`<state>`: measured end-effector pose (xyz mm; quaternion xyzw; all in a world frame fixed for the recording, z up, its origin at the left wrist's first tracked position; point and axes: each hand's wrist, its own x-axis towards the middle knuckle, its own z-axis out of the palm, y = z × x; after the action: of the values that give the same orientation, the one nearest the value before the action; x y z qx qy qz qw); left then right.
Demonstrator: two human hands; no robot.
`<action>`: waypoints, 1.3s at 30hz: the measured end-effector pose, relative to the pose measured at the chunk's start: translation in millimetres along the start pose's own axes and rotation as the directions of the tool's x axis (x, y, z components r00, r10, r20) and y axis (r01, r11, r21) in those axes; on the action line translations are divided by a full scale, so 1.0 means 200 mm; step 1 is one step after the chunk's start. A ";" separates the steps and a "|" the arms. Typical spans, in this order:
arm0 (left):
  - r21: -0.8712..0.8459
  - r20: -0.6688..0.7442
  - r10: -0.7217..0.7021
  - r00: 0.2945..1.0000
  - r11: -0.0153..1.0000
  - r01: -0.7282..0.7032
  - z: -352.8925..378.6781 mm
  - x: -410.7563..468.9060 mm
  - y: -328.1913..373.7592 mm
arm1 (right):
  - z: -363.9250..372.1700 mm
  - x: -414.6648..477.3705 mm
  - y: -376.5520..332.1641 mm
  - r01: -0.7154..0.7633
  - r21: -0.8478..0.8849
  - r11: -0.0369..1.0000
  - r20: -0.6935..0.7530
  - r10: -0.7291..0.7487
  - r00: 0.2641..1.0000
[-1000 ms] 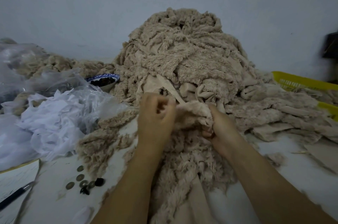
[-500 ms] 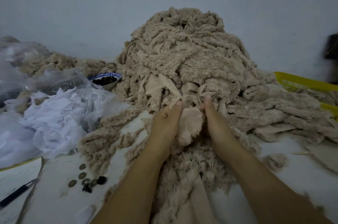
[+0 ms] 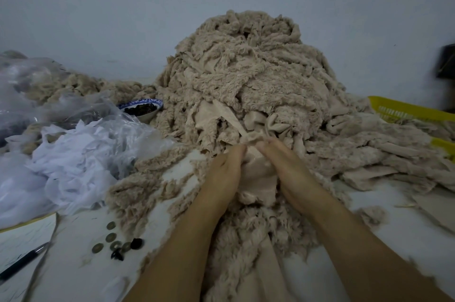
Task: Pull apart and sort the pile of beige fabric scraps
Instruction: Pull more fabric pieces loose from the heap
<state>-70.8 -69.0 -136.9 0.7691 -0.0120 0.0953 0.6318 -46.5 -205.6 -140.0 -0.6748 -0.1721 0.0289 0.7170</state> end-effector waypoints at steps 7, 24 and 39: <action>0.100 0.085 0.065 0.994 0.992 -0.073 0.01 0.00 -0.02 | -0.03 0.04 -0.04 -0.060 0.175 0.983 -0.251 0.103 0.962; -0.794 -0.016 -0.249 0.968 0.591 0.139 -0.08 0.05 0.03 | -0.03 0.04 0.00 -0.054 -0.071 0.996 -0.187 0.040 0.982; -0.444 -0.058 0.048 0.997 0.893 -0.069 -0.04 0.04 0.01 | 0.00 0.02 -0.03 -0.011 0.216 0.976 -0.132 0.040 0.990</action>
<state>-64.3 -60.4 -132.5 0.6009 -0.0420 0.1266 0.7881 -43.8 -204.6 -134.2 -0.5958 -0.1101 0.0108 0.7955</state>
